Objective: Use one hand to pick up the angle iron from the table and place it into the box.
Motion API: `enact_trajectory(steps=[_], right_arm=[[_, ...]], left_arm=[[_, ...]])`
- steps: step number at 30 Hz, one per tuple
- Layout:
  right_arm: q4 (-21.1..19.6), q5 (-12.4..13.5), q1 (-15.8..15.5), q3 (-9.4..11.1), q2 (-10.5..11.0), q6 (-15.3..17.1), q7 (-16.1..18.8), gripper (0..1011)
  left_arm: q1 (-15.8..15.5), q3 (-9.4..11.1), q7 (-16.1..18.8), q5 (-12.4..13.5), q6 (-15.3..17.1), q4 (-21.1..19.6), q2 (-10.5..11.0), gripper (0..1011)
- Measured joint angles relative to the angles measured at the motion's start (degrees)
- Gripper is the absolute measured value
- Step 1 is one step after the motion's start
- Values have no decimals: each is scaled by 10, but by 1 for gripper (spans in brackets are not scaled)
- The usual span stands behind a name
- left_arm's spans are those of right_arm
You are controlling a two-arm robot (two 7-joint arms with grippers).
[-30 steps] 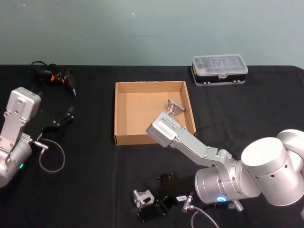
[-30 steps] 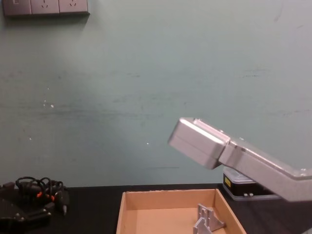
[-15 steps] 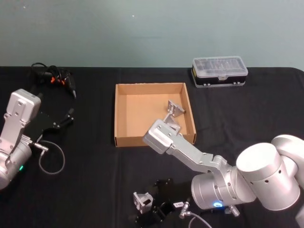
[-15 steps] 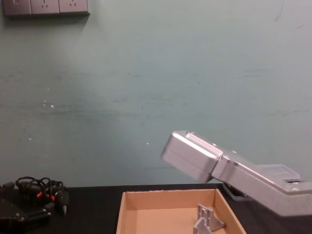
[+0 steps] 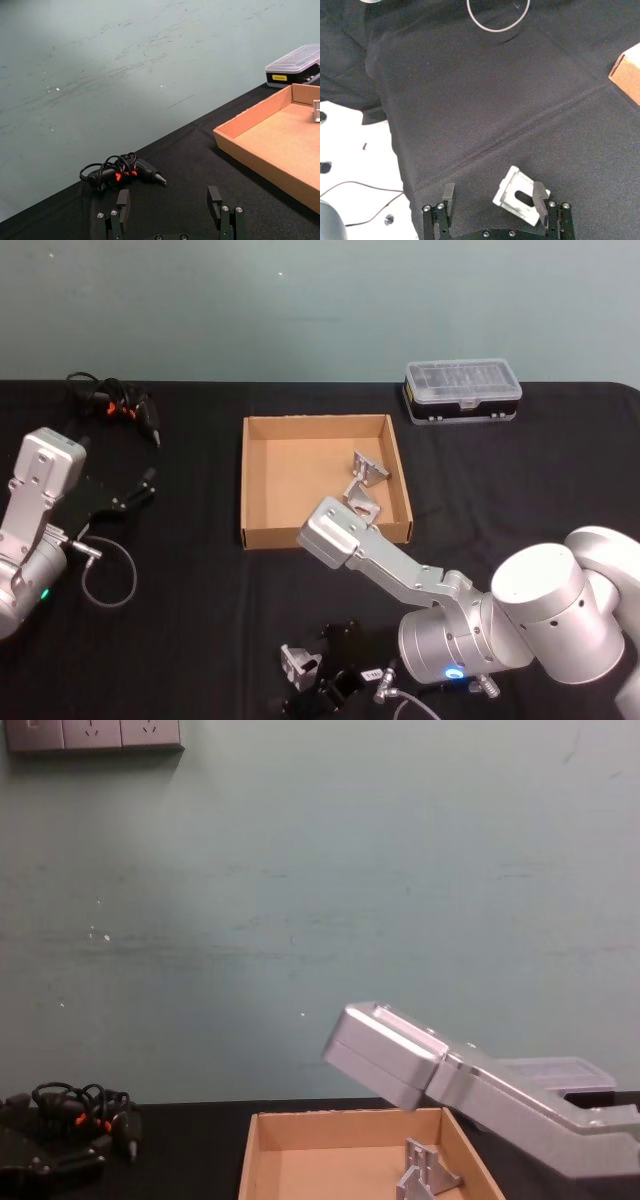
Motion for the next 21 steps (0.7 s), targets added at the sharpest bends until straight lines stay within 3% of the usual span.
enact_trajectory(steps=[7,17,21], right_arm=[[4,-3,1,-1,-4,1,0,863],[5,-10,3,-3,-6,1,0,567],[5,-14,5,-4,-7,1,1,393]], left_arm=[[0,0,0,0,0,0,0,1011],[0,0,0,0,0,0,0,1011],[0,0,0,0,0,0,0,1011]])
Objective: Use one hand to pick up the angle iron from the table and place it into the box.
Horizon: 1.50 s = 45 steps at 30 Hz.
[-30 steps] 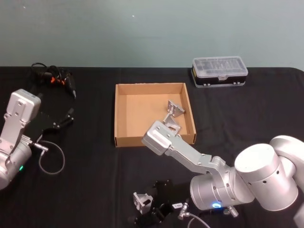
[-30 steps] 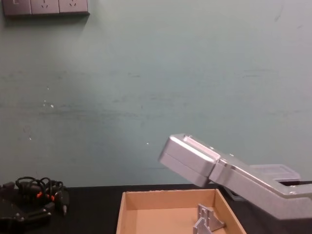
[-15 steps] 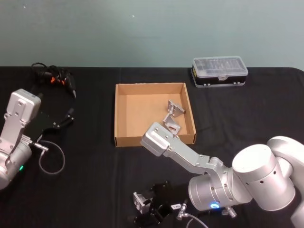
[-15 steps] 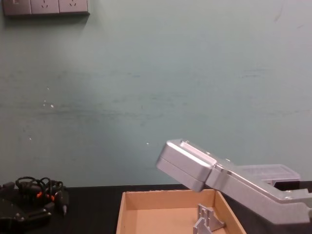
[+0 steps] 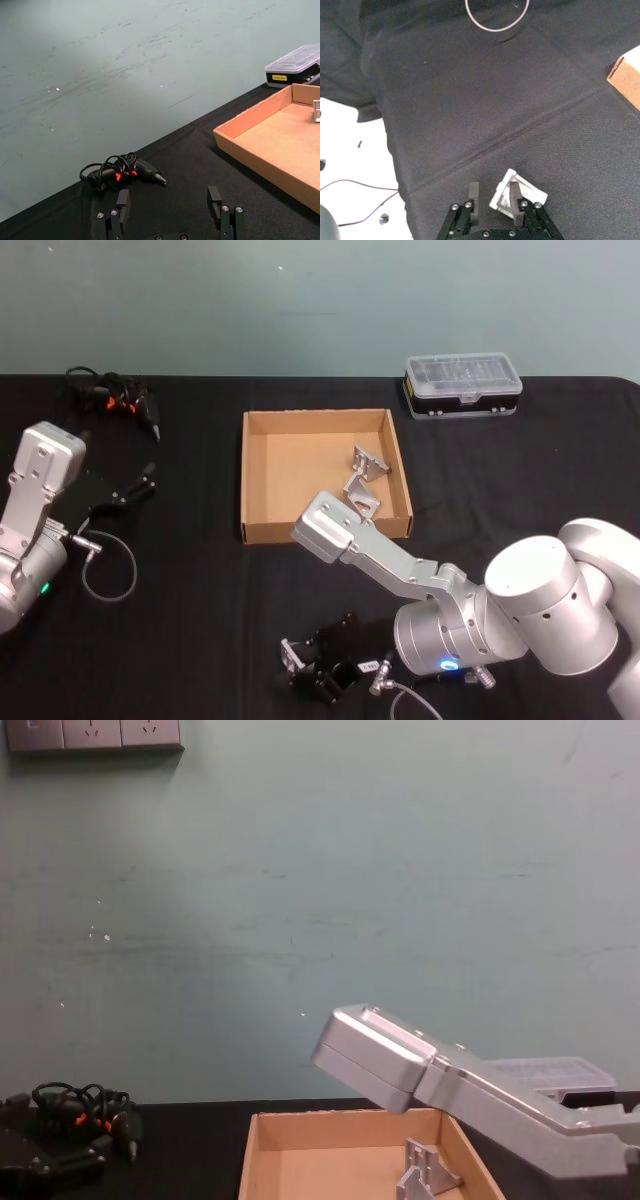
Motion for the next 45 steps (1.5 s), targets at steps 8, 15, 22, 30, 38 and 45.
enact_trajectory(steps=[8,15,22,30,38,45], right_arm=[[-2,-7,0,0,0,0,2,153],[-4,-12,-1,3,0,-3,4,79],[-11,-14,-8,13,3,-7,3,79],[-53,-1,-27,62,23,-31,-14,78],[-66,2,-27,110,46,-69,-32,78],[-11,-11,6,127,34,-109,-40,78]], left_arm=[[0,0,0,0,0,0,0,1011],[0,0,0,0,0,0,0,1011],[0,0,0,0,0,0,0,1011],[0,0,0,0,0,0,0,1011],[0,0,0,0,0,0,0,1011],[0,0,0,0,0,0,0,1011]])
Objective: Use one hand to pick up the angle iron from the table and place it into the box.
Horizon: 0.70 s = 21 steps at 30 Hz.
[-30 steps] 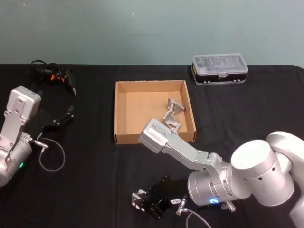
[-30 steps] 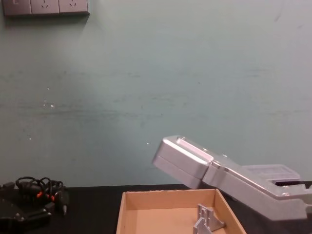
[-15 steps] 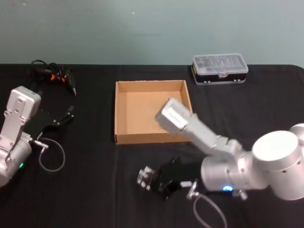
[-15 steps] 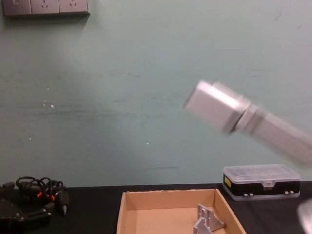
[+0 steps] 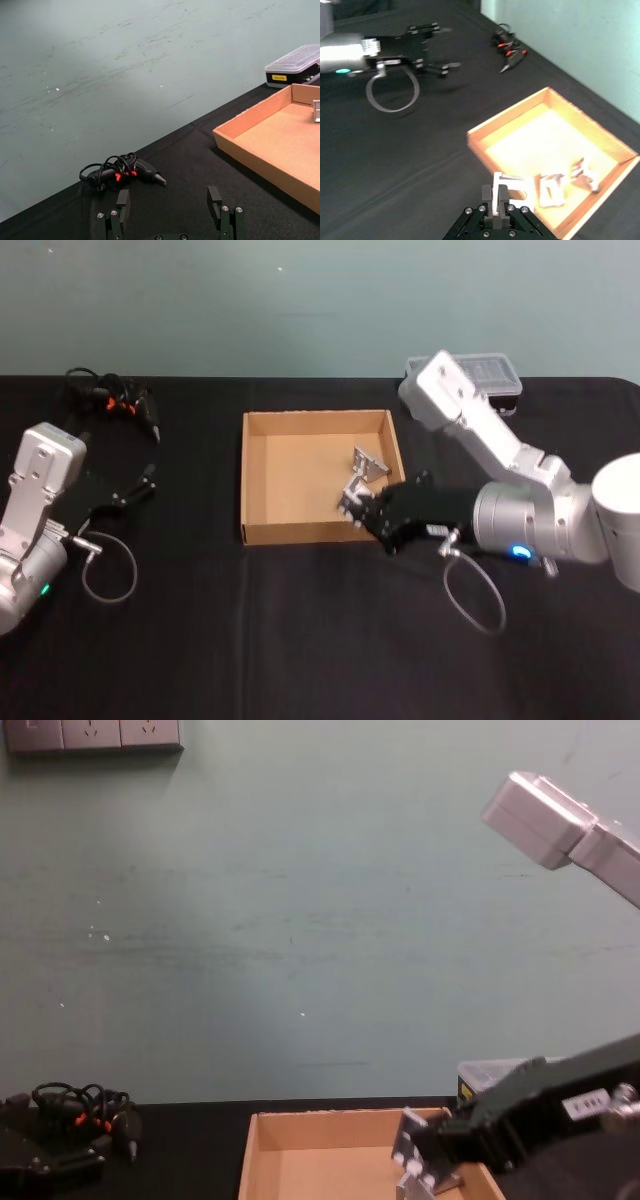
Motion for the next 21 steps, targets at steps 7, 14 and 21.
enact_trajectory(steps=[7,14,21], right_arm=[[83,-15,51,-19,-37,-24,18,78],[168,-30,104,-49,-80,-41,42,78],[244,-43,144,-72,-122,-56,56,78]], left_arm=[[0,0,0,0,0,0,0,1011],[0,0,0,0,0,0,0,1011],[0,0,0,0,0,0,0,1011]])
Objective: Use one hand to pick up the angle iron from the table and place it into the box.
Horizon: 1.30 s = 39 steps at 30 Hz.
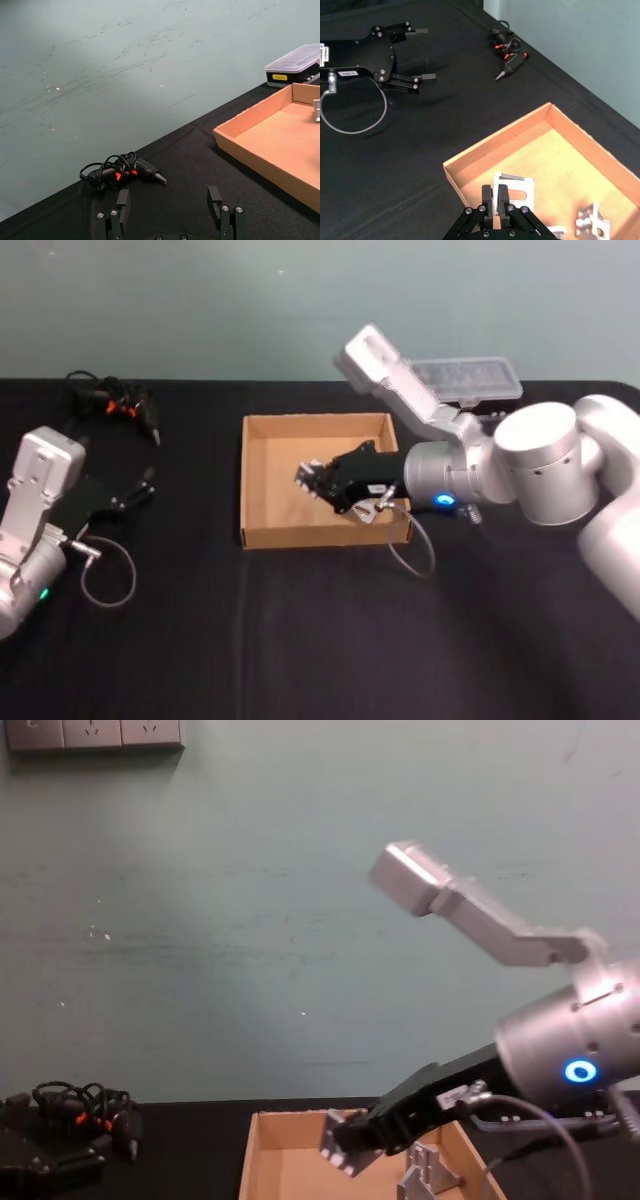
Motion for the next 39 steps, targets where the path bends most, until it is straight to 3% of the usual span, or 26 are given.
enact_trajectory(steps=[10,18,34,39], right_arm=[[71,-17,32,-24,-39,0,13,78],[120,-26,50,-27,-61,-2,19,78],[150,-36,57,-26,-71,-12,32,78],[151,-38,55,-24,-73,-13,33,187]], left_arm=[[0,0,0,0,0,0,0,1011],[0,0,0,0,0,0,0,1011],[0,0,0,0,0,0,0,1011],[0,0,0,0,0,0,0,1011]])
